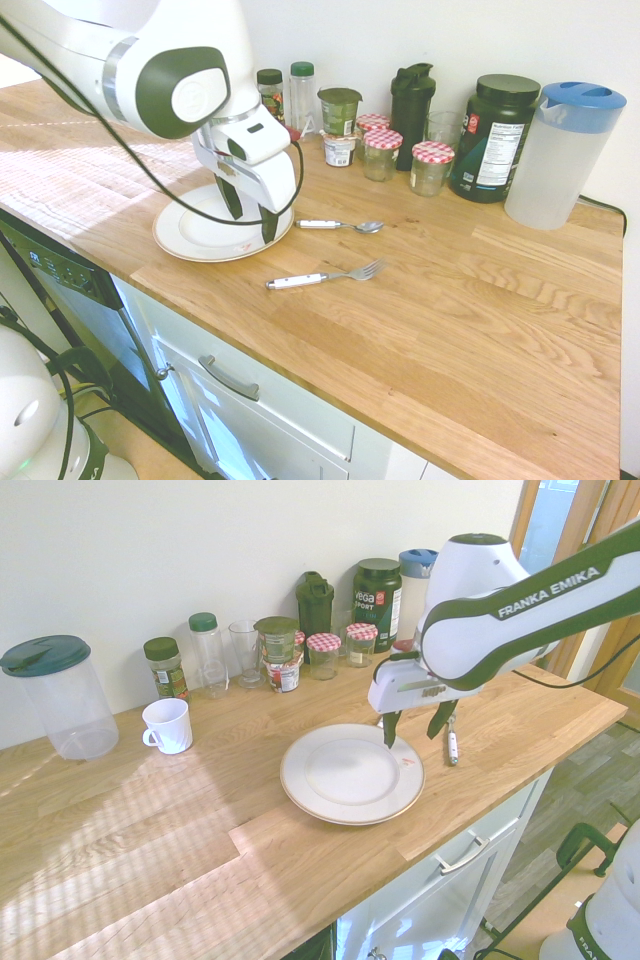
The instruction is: Put the fork into the plate
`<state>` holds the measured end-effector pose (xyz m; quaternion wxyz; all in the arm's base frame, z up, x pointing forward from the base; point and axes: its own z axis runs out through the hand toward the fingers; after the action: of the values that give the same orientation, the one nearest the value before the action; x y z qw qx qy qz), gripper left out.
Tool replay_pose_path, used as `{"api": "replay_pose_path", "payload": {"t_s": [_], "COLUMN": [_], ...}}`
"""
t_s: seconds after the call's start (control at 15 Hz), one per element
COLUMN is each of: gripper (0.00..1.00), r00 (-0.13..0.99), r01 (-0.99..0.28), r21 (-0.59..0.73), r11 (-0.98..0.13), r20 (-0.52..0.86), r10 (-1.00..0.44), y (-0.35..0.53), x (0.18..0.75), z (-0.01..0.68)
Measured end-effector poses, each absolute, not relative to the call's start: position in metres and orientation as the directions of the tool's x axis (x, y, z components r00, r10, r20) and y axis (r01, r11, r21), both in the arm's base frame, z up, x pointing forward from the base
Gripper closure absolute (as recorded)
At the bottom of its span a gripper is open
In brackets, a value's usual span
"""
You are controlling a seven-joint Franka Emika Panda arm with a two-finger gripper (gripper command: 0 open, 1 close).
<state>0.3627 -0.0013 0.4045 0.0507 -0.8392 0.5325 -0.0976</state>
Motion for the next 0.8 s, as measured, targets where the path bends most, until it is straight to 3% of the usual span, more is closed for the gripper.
{"api": "replay_pose_path", "payload": {"t_s": [0.27,0.8], "gripper": [0.0,0.0], "r00": [0.313,0.212], "r01": [-0.925,-0.966], "r21": [-0.194,-0.143], "r11": [-0.327,-0.213], "r20": [0.1,0.024], "r10": [-0.944,-0.977], "y": [-0.026,-0.083], "x": [0.35,0.355], "z": [0.43,0.39]}}
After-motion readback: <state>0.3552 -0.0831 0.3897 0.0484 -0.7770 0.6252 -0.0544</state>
